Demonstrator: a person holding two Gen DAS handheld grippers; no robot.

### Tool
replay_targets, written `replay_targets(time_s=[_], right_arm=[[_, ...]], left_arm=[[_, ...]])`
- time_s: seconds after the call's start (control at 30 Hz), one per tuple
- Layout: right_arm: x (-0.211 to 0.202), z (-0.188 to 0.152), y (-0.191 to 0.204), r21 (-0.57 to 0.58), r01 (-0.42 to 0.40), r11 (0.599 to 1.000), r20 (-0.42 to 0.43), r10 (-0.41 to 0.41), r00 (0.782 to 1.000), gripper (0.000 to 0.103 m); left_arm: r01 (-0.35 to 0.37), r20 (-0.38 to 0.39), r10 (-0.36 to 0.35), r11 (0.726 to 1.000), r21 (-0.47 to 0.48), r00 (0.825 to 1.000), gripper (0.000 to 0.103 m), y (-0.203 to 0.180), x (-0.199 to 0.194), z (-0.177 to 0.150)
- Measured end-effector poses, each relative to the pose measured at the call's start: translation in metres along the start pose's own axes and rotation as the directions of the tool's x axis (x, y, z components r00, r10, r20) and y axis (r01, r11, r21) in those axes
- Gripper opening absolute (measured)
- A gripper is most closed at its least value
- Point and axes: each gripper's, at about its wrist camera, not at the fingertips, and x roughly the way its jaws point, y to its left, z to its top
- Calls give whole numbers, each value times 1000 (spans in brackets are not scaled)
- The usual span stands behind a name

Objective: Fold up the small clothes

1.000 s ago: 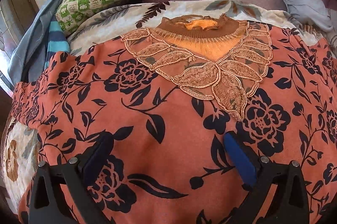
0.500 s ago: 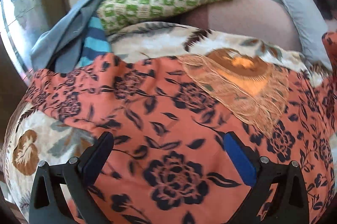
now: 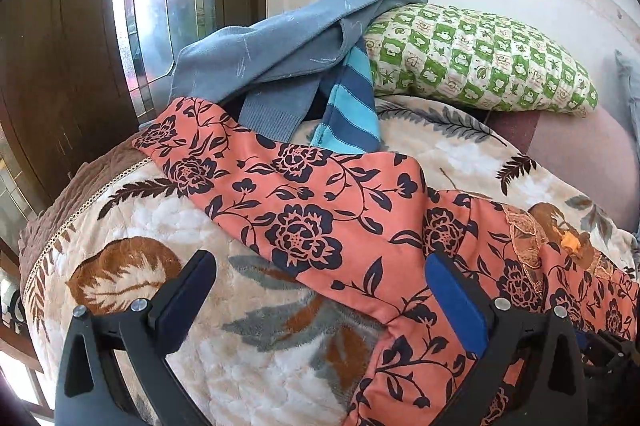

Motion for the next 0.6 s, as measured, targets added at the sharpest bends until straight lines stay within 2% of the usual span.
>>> replay_targets(time_s=[0.07,0.2,0.3,0.37,0.47,0.53,0.6], right_arm=[[-6,-5,7,-60,28,998,30,-26,999,60],[-40,-20,-17,-118,-96,988,113,110,988,61],[-60,-31,-40,-140,-121,983,189,146,971,61],[-72,-38,-62,-81,-132,988,228,147,962,60],[-85,-58,-116,104,-176,979,270,142,952,61],[-83,-68,-151,247,-212,946,283,139,949,61],[-80,-78,-183,366,-255,895,300,146,943,61]], left_arm=[[13,-1,-13,1000,-2,1000,103,-1,0,1],[11,6,-11,1000,1,1000,103,-8,0,1],[39,8,-39,999,21,999,103,-21,-1,-2],[88,12,-89,994,58,996,103,-37,-4,-5],[181,10,-185,972,148,983,103,-72,-10,-14],[240,4,-247,946,219,969,103,-100,-15,-23],[296,-26,-302,908,297,953,103,-128,-18,-35]])
